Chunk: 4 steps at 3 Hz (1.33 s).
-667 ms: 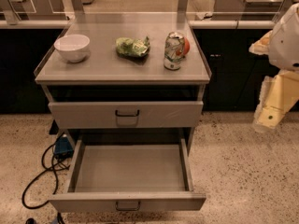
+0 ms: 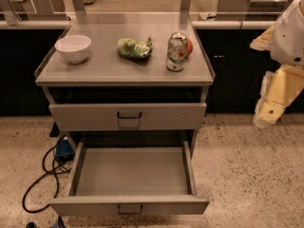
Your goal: Place apple into middle drawer
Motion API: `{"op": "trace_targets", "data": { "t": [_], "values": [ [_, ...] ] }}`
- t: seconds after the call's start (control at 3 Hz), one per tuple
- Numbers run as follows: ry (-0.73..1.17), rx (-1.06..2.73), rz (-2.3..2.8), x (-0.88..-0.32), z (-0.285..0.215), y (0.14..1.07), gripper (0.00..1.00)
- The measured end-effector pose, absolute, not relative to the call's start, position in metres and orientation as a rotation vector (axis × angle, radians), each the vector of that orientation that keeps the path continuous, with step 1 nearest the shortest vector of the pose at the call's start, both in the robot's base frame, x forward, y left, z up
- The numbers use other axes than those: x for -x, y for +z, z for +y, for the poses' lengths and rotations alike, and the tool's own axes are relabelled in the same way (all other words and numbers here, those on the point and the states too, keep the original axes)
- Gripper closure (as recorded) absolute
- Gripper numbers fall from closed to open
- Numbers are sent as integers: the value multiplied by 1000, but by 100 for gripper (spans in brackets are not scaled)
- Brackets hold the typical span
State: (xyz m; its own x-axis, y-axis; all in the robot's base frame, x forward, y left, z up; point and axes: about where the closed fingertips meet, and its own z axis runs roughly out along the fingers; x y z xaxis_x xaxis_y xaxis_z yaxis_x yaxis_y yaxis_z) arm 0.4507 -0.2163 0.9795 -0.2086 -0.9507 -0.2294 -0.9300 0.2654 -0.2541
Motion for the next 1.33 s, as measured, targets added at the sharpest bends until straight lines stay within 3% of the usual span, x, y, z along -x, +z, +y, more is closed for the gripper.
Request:
{"op": "trace_targets", "data": {
  "t": [1.0, 1.33],
  "values": [
    [-70, 1590, 2153, -554, -227, 995, 0],
    [-70, 1590, 2153, -554, -227, 995, 0]
  ]
}}
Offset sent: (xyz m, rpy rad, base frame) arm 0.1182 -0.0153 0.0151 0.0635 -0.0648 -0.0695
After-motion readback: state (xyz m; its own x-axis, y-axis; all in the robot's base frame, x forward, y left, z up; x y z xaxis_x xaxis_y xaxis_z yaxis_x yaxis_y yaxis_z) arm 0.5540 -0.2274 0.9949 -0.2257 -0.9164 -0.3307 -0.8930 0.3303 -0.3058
